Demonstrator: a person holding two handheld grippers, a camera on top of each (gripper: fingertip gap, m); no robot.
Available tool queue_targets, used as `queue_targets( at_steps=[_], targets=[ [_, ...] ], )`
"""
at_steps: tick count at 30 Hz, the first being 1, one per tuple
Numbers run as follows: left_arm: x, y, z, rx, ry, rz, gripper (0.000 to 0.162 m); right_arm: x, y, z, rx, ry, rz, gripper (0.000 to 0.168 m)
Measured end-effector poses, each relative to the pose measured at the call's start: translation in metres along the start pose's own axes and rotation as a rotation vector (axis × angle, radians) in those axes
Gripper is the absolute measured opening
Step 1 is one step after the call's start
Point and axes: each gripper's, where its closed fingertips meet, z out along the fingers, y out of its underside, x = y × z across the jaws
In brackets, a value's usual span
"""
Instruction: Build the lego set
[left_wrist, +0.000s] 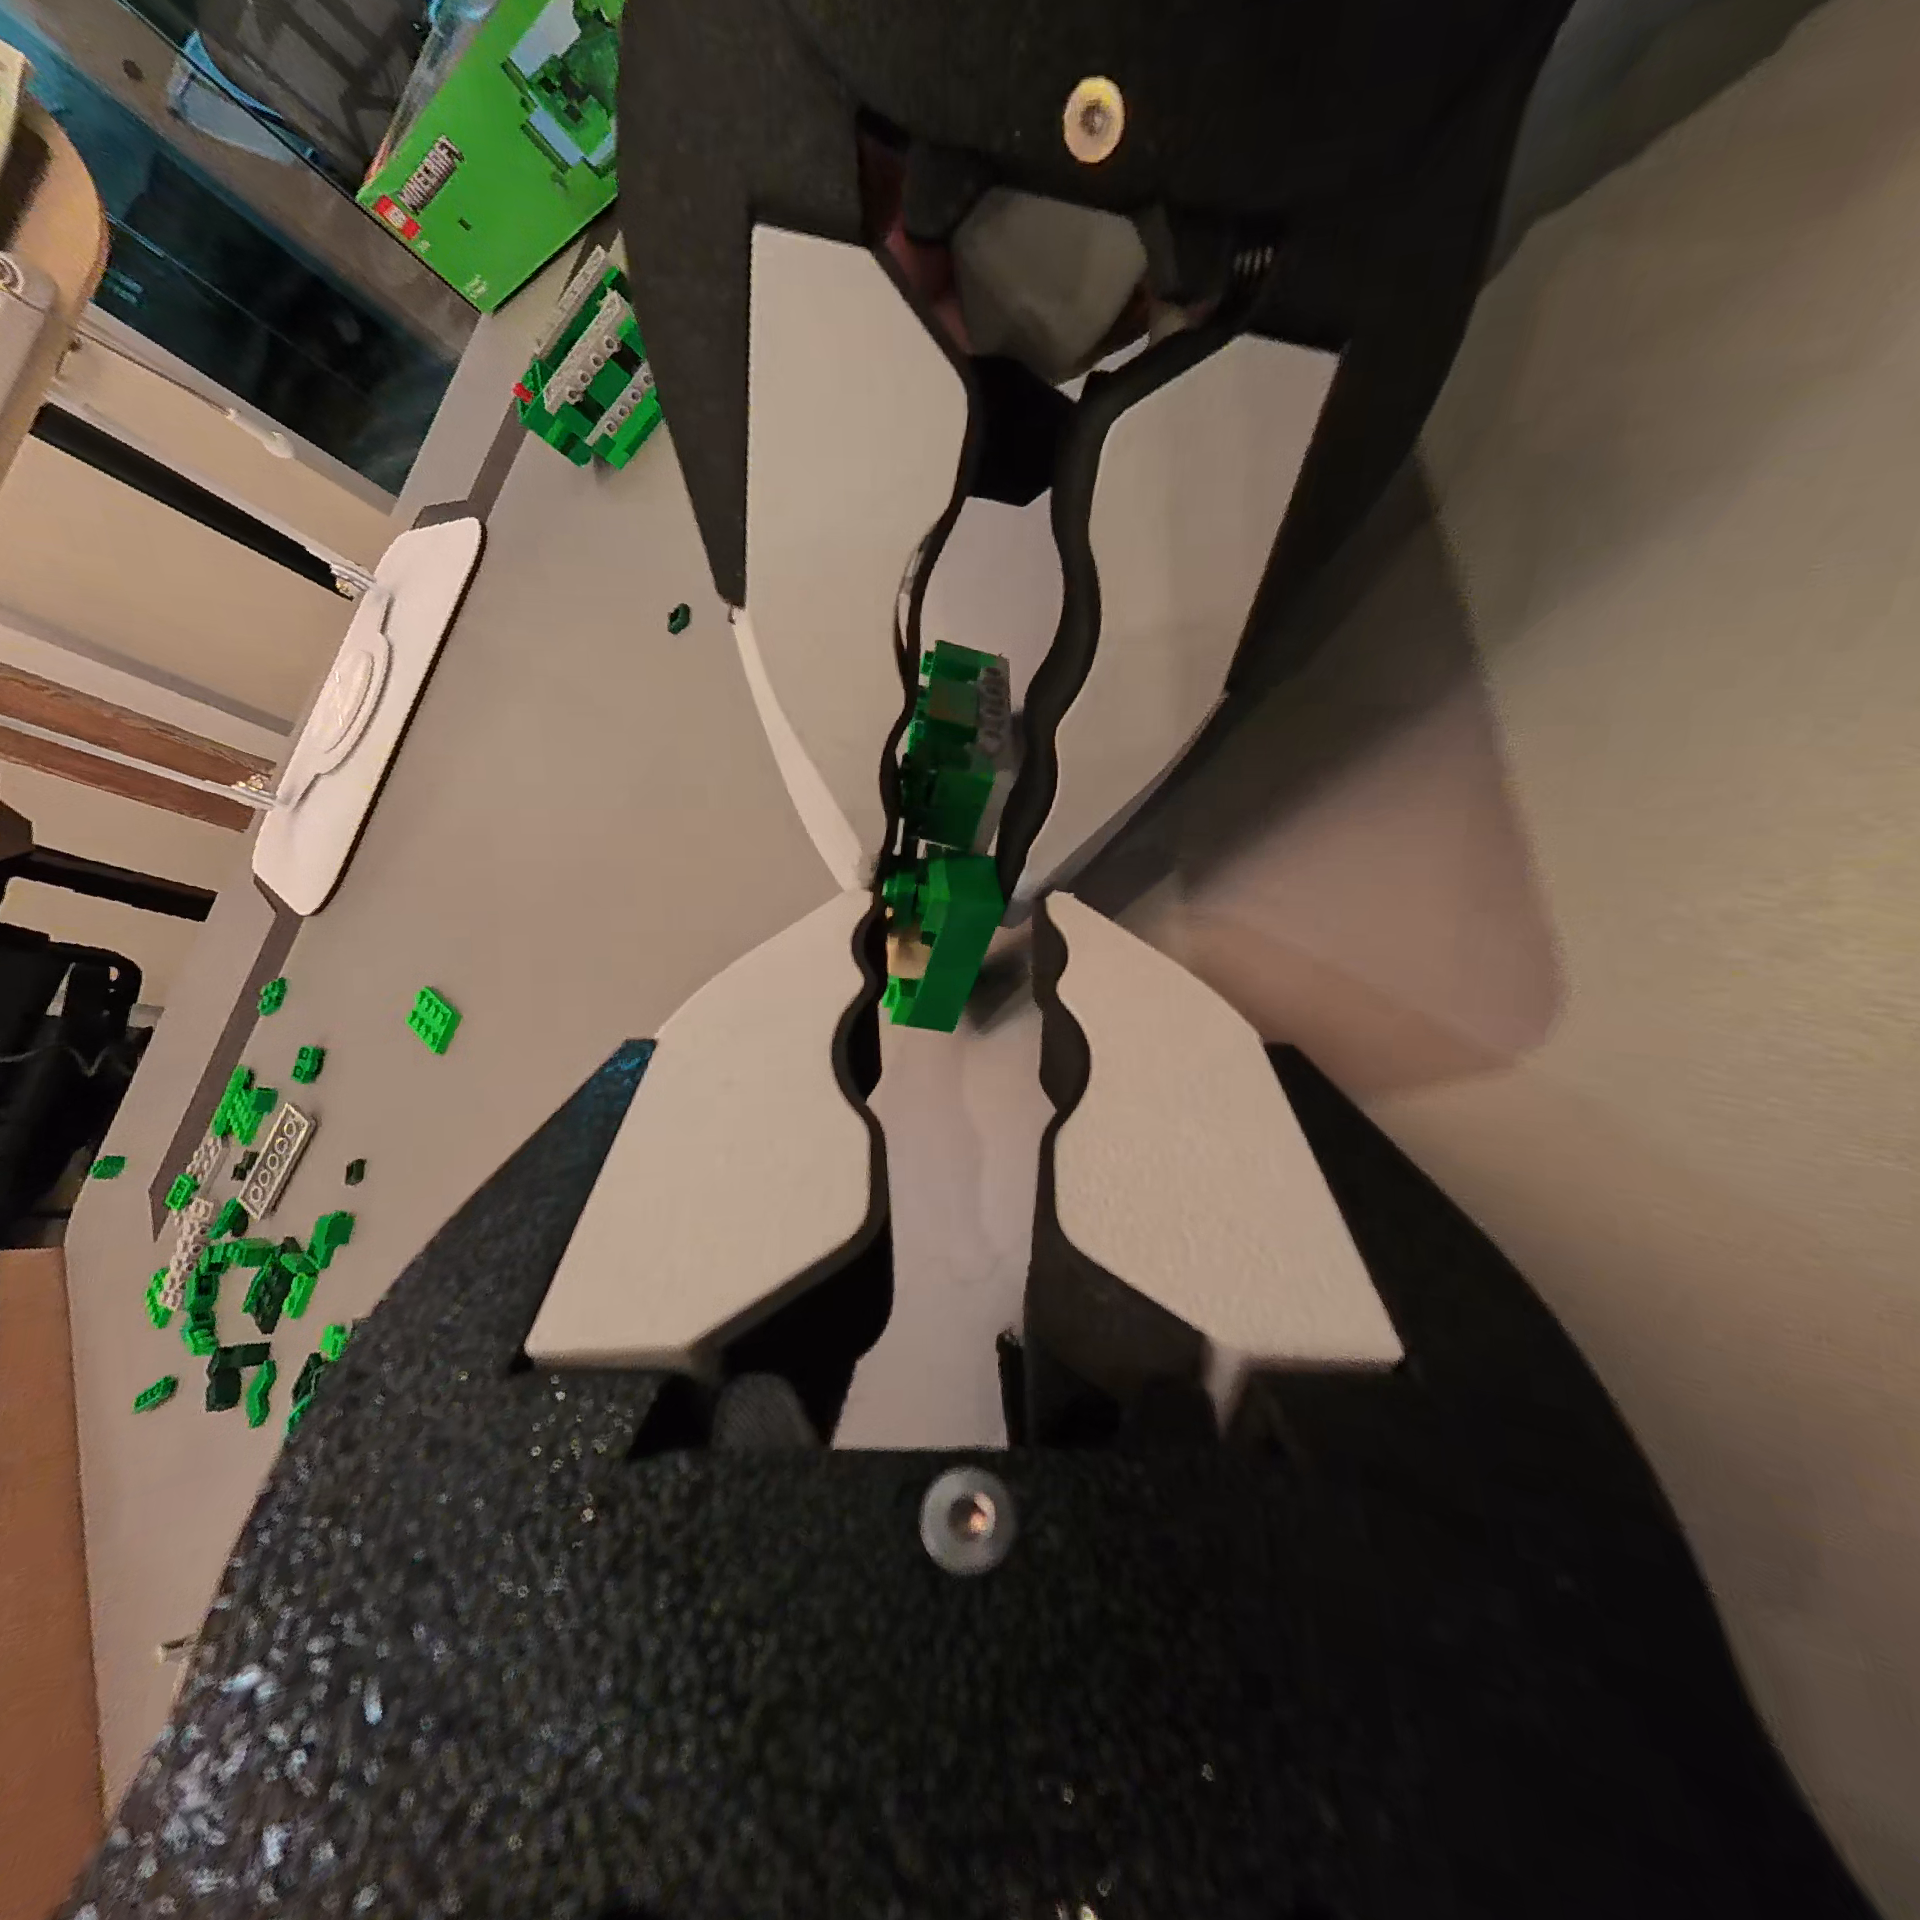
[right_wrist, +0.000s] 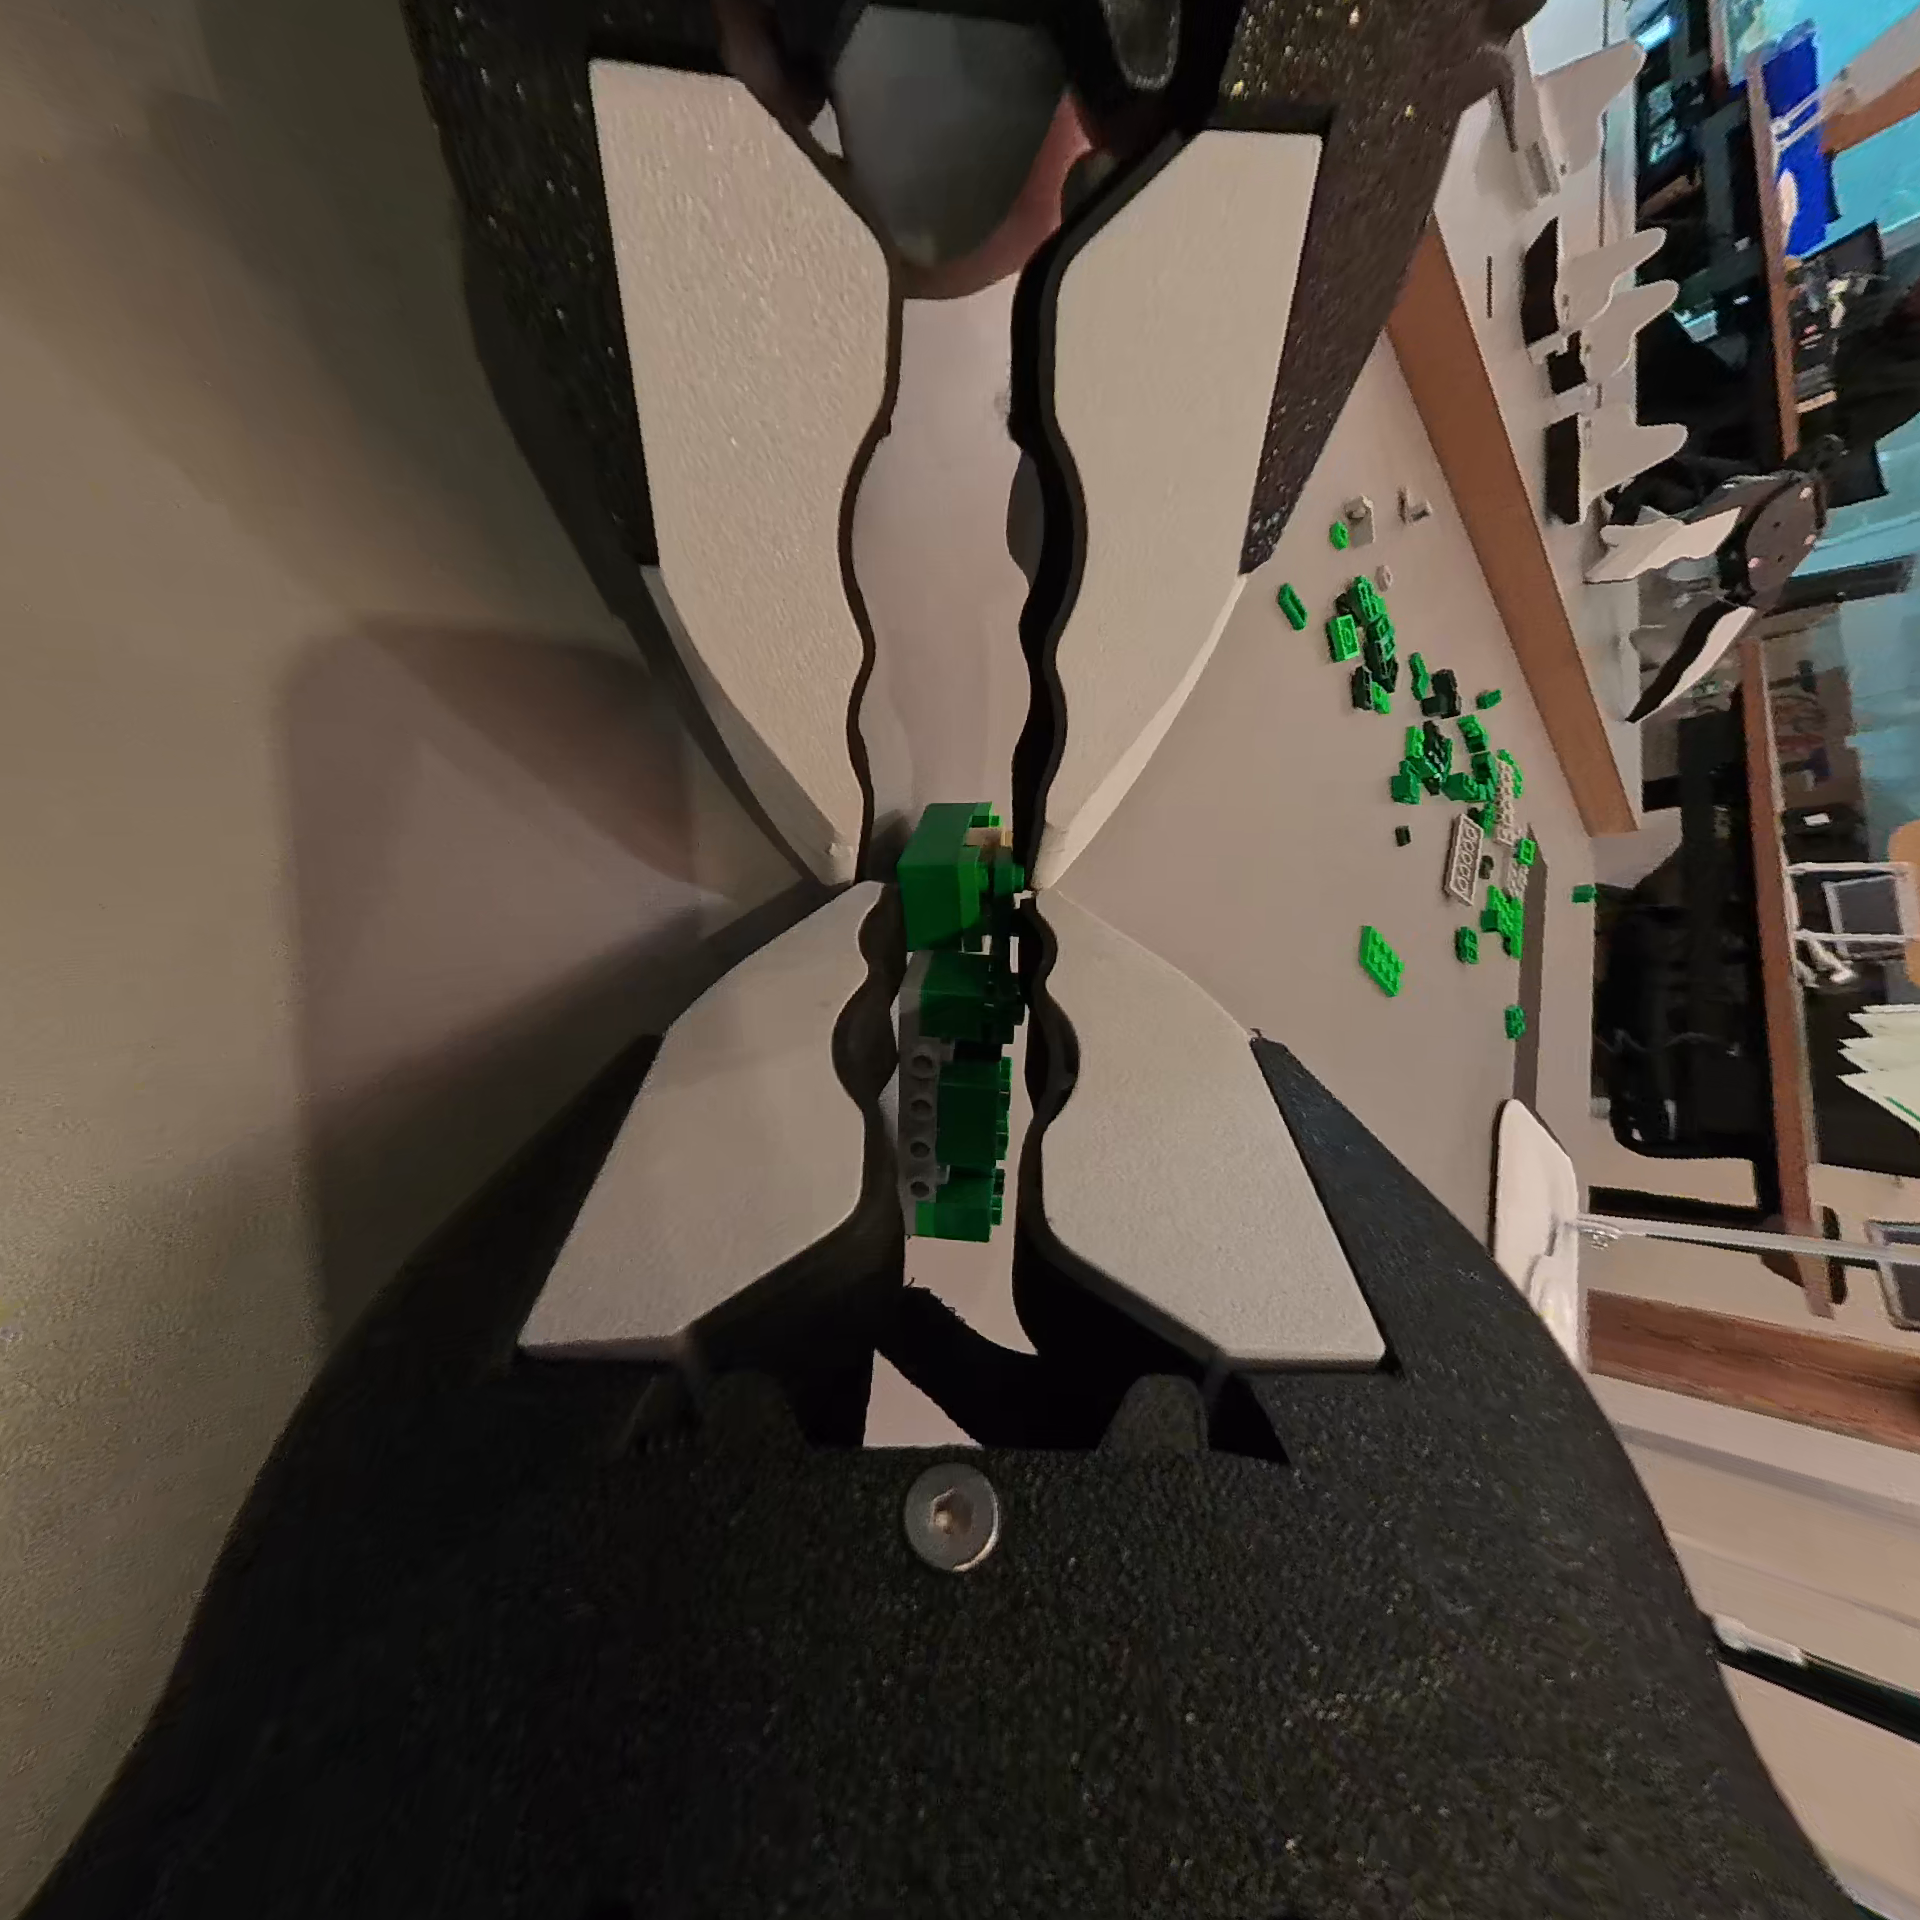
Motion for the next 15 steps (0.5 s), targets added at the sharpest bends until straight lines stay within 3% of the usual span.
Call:
queue_targets(
  at_steps=[4, 15],
  targets=[
    [-0.0021, 0.0003, -0.0012, -0.012, 0.016, 0.000, 0.019, -0.0008, -0.0003, -0.0003, 0.011, -0.025, 0.022, 0.020],
    [-0.0031, 0.0002, -0.0009, -0.007, 0.035, -0.028, 0.022, -0.0002, 0.0003, -0.0001, 0.013, -0.034, 0.029, 0.020]
  ],
)
